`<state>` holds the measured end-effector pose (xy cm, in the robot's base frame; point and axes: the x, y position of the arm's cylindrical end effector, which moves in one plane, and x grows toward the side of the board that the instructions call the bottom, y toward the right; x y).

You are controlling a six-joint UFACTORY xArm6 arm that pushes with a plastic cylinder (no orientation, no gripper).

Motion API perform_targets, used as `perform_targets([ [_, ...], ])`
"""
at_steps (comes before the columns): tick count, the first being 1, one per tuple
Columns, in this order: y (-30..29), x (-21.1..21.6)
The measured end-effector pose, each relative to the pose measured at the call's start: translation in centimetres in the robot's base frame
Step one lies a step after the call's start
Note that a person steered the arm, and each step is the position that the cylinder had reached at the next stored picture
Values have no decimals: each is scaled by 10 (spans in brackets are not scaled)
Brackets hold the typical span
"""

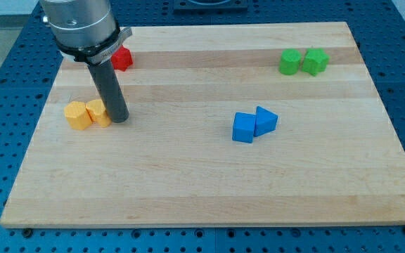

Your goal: Move your arm to the top center

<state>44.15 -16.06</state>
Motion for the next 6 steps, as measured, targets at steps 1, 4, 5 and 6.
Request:
perform_targets([
  [1, 5, 0],
  [4, 54, -92],
  [5, 57, -144],
  [6, 98, -181],
])
